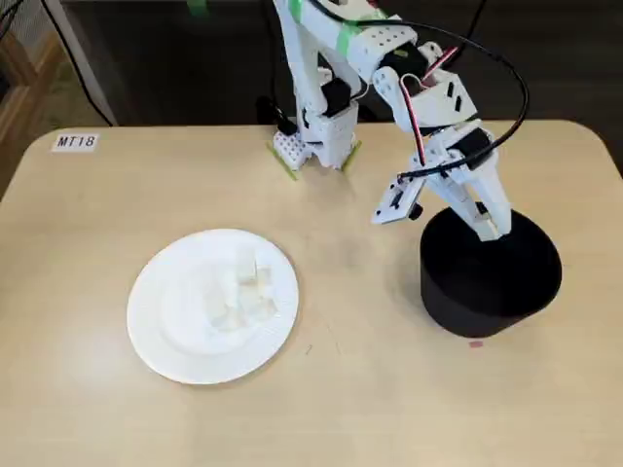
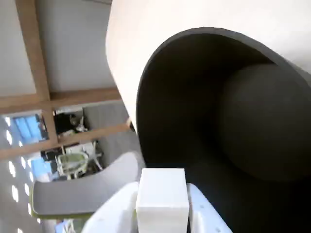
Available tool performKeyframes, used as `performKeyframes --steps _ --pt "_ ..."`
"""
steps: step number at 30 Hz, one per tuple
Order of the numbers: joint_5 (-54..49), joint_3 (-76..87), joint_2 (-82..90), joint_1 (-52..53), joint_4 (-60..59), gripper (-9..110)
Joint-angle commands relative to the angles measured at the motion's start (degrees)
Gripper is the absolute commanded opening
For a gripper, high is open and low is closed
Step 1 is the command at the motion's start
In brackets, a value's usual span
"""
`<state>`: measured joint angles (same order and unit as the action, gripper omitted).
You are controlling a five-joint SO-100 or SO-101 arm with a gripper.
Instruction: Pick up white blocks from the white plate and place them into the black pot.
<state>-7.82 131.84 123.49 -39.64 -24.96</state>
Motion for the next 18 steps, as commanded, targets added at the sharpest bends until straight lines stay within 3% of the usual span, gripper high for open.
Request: performKeyframes --steps 1,5,8,12,18 --pt "-1.14 -0.18 1.41 1.23 0.35 27" --pt "-0.79 -0.62 2.9 2.99 -0.35 21" --pt "2.11 -0.7 3.87 5.54 -0.53 -1" --pt "1.05 -1.93 8.53 13.27 -9.67 -2" --pt "-8.09 -3.6 18.54 37.09 -29.88 -2"
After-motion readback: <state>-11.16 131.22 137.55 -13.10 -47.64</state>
